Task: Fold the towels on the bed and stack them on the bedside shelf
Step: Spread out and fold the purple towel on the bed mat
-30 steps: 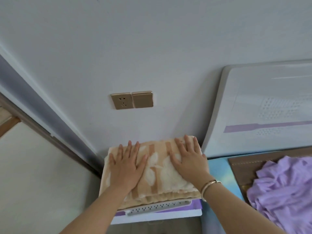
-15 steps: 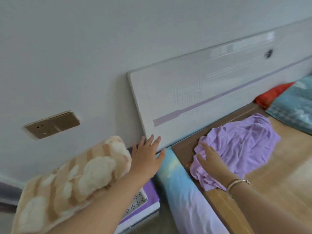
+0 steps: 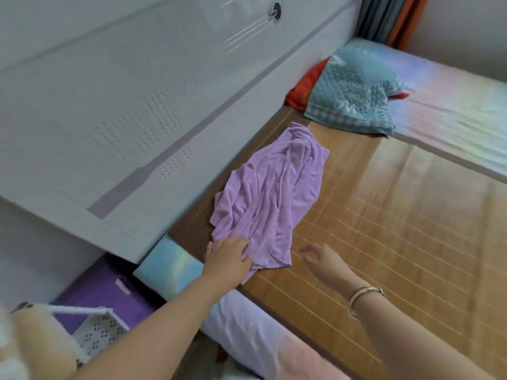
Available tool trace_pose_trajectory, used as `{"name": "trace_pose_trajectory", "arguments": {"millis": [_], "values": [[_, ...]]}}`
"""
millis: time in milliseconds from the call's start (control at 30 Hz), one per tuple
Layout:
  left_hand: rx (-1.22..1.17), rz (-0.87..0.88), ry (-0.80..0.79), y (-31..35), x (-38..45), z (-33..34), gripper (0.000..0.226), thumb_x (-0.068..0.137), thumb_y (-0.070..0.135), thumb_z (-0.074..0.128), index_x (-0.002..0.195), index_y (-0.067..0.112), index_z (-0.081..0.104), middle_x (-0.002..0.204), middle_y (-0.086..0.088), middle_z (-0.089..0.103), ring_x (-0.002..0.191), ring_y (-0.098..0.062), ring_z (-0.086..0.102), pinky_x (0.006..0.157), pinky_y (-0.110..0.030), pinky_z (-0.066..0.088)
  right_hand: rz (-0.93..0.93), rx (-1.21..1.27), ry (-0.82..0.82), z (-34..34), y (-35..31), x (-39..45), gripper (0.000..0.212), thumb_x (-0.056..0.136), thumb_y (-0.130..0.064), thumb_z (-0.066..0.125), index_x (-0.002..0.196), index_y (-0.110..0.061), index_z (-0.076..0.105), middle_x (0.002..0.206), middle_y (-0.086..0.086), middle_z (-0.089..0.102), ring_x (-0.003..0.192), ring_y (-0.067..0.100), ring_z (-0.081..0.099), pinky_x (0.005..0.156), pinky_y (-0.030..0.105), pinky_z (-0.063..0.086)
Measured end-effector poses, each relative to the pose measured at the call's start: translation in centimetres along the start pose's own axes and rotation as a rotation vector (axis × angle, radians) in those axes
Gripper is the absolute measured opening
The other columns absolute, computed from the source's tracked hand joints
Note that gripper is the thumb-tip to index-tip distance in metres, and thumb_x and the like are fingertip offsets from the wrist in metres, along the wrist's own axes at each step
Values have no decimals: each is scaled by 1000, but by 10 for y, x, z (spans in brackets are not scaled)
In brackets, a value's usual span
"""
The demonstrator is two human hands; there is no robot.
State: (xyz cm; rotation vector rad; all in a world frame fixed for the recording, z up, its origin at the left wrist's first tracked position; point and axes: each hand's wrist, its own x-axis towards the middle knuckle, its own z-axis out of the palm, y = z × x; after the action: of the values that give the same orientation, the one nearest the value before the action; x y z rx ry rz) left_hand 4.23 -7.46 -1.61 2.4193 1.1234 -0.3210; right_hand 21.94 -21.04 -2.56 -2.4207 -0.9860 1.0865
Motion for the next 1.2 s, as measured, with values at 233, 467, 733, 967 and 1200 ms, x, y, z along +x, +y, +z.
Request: {"name": "trace_pose_trajectory", "arguments": {"millis": [233, 467, 733, 967, 1200], "values": [[-104, 8, -131, -46, 85, 21, 35, 92, 26, 47, 126, 26, 55, 133, 5, 54, 121, -20, 50, 105, -39, 34, 92, 279, -98, 47, -29, 87, 38, 94, -20, 40, 127, -19, 59, 142, 3, 46, 129, 19, 44, 92, 24, 36], [-216, 39, -272, -90, 128, 42, 41, 94, 24, 48, 135, 24, 49, 140, 2, 49, 124, -23, 49, 106, -39, 37, 359, 419, -171, 93, -40, 147, 39, 99, -31, 40, 126, -9, 57, 136, 10, 53, 125, 26, 47, 98, 33, 38], [-374, 24, -385, -91, 124, 48, 73, 78, 41, 57, 145, 29, 31, 141, 5, 44, 123, -24, 51, 96, -35, 47, 423, 822, 104, 86, -58, 137, 22, 90, -19, 54, 84, -7, 71, 91, 10, 66, 84, 23, 59, 71, 34, 48], [-526, 240, -274, -16, 103, -1, 73, 77, 41, 62, 141, 16, 38, 146, -3, 41, 134, -19, 38, 98, -14, 25, 312, 1079, 212, 14, -75, 95, 28, 75, -26, 70, 73, -17, 44, 69, 7, 45, 51, 17, 47, 43, 23, 35], [-469, 475, -338, 82, 48, -59, 28, 73, 41, 72, 98, 33, 63, 93, 12, 70, 86, -4, 64, 78, -25, 53, 115, 791, 316, -91, -63, 4, 16, 83, -20, 69, 93, -8, 66, 81, 2, 67, 62, 4, 60, 51, 15, 48]]}}
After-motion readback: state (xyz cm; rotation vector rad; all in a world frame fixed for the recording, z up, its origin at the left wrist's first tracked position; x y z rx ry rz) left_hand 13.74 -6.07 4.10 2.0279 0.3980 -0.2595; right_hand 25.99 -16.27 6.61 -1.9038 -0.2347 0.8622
